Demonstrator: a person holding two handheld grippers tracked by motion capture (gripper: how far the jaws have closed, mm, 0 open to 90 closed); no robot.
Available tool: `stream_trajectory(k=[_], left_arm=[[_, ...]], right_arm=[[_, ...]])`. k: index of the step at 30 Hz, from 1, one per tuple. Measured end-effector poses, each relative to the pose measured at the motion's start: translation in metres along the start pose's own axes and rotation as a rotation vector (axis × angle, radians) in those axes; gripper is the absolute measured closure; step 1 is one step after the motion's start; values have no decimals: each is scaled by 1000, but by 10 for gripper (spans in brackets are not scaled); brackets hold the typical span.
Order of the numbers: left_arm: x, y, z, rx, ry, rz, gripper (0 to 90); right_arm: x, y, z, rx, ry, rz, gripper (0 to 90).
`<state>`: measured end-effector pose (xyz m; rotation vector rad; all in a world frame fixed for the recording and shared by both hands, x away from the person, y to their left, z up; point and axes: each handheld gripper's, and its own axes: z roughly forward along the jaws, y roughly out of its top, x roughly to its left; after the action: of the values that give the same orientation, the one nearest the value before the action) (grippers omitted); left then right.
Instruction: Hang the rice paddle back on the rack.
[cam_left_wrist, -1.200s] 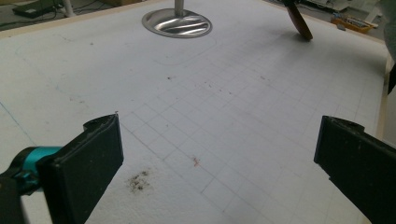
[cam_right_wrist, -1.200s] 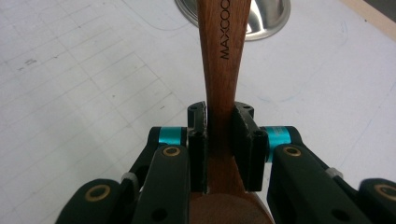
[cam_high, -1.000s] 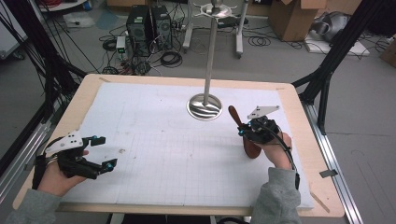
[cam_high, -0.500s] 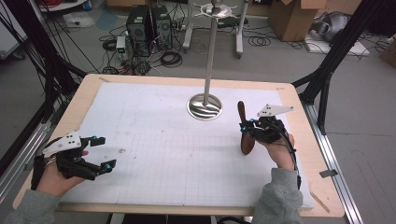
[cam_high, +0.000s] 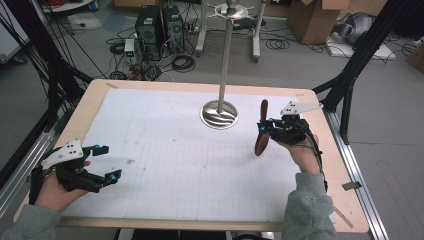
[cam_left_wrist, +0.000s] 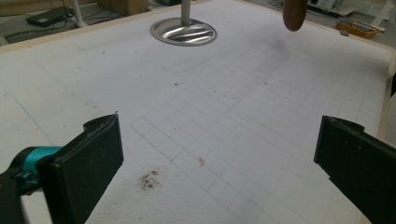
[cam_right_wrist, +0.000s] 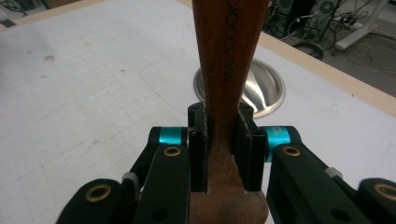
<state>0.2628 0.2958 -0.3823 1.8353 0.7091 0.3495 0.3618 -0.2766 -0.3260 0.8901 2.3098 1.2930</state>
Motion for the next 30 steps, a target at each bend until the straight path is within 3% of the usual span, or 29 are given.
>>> stream_trajectory(k=[9, 14, 22, 27, 30], left_arm=[[1, 2, -5, -19, 0, 11, 18], [4, -1, -5, -16, 14, -4, 18], [2, 0, -2, -15, 16, 8, 18], [5, -3, -4, -7, 30, -3, 18], [5, -3, -7, -20, 28, -7, 18]], right_arm=[[3, 28, 5, 18, 67, -21, 773], [-10, 40, 6, -45, 97, 22, 773], [-18, 57, 10, -50, 74, 19, 774], [-21, 73, 13, -60, 78, 57, 774], [-20, 79, 16, -56, 77, 55, 774]])
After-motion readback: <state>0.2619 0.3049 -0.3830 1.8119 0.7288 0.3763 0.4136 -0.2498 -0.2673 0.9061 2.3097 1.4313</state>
